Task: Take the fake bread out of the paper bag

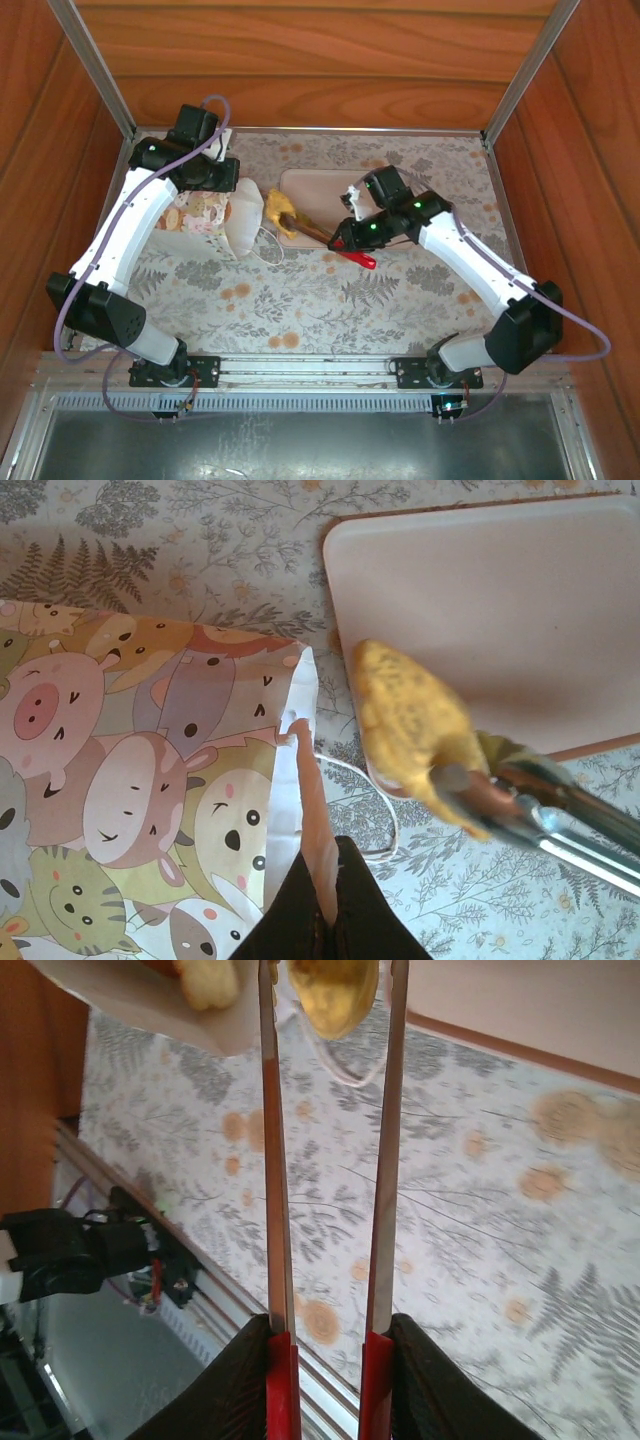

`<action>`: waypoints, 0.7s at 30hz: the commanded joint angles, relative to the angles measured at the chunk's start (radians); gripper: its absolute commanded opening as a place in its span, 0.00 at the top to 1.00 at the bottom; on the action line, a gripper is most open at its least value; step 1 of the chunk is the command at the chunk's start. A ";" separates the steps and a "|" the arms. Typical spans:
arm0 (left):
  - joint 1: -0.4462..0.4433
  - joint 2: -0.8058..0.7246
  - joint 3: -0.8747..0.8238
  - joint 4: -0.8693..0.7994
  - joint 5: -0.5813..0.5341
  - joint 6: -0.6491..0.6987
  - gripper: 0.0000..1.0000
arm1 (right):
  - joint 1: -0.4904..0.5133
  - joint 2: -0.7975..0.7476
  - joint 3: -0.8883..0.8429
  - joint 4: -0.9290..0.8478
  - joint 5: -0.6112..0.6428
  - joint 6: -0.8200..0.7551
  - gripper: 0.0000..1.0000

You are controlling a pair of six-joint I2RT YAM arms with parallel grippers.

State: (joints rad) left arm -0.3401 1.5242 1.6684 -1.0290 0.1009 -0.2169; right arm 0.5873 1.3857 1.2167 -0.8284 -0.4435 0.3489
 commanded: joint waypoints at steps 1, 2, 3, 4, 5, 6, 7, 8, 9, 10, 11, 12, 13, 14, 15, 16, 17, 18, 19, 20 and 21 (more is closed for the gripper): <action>0.004 0.011 -0.007 0.027 0.003 -0.007 1.00 | -0.041 -0.044 -0.024 -0.068 0.085 -0.023 0.68; 0.004 0.011 -0.009 0.028 0.003 -0.006 1.00 | -0.050 -0.053 -0.028 -0.078 0.110 -0.022 0.68; 0.004 0.011 -0.010 0.029 0.003 -0.006 1.00 | -0.059 -0.060 -0.032 -0.098 0.164 -0.025 0.68; 0.004 0.010 -0.012 0.029 0.003 -0.004 1.00 | -0.068 -0.062 -0.031 -0.122 0.226 -0.026 0.68; 0.004 0.009 -0.013 0.032 0.003 -0.004 1.00 | -0.080 -0.060 -0.025 -0.143 0.265 -0.026 0.68; 0.004 0.008 -0.015 0.033 0.003 -0.003 1.00 | -0.093 -0.055 -0.017 -0.161 0.300 -0.025 0.68; 0.004 0.007 -0.016 0.033 0.004 -0.002 1.00 | -0.099 -0.049 -0.008 -0.177 0.336 -0.025 0.68; 0.004 0.007 -0.017 0.034 0.005 -0.001 1.00 | -0.101 -0.044 0.003 -0.191 0.366 -0.025 0.68; 0.004 0.005 -0.019 0.034 0.006 -0.001 1.00 | -0.101 -0.038 0.011 -0.201 0.390 -0.029 0.67; 0.004 0.004 -0.021 0.036 0.008 -0.001 1.00 | -0.101 -0.034 0.020 -0.205 0.395 -0.035 0.66; 0.004 0.003 -0.024 0.036 0.007 0.000 1.00 | -0.101 -0.031 0.025 -0.206 0.387 -0.041 0.65; 0.003 -0.001 -0.027 0.038 0.007 0.001 1.00 | -0.101 -0.026 0.029 -0.204 0.366 -0.049 0.63; 0.004 -0.003 -0.031 0.039 0.007 0.001 1.00 | -0.101 -0.021 0.032 -0.204 0.338 -0.060 0.61; 0.004 -0.006 -0.034 0.041 0.006 0.002 1.00 | -0.101 -0.020 0.035 -0.204 0.320 -0.064 0.59; 0.004 -0.006 -0.036 0.040 0.007 0.002 1.00 | -0.102 -0.020 0.033 -0.203 0.306 -0.065 0.56; 0.004 -0.008 -0.039 0.042 0.007 0.002 1.00 | -0.103 -0.024 0.031 -0.200 0.292 -0.068 0.55; 0.004 -0.010 -0.041 0.042 0.008 0.002 1.00 | -0.109 -0.028 0.029 -0.196 0.285 -0.067 0.54; 0.004 -0.011 -0.042 0.044 0.008 0.003 1.00 | -0.118 -0.033 0.026 -0.190 0.276 -0.063 0.53; 0.004 -0.013 -0.044 0.045 0.009 0.002 1.00 | -0.131 -0.040 0.019 -0.180 0.256 -0.059 0.53; 0.004 -0.013 -0.045 0.046 0.010 0.004 1.00 | -0.143 -0.047 0.010 -0.166 0.228 -0.059 0.52; 0.004 -0.013 -0.045 0.046 0.012 0.004 1.00 | -0.159 -0.051 0.000 -0.147 0.196 -0.055 0.52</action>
State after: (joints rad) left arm -0.3401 1.5276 1.6299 -1.0012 0.1024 -0.2169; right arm 0.4618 1.3609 1.2171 -1.0088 -0.1646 0.3023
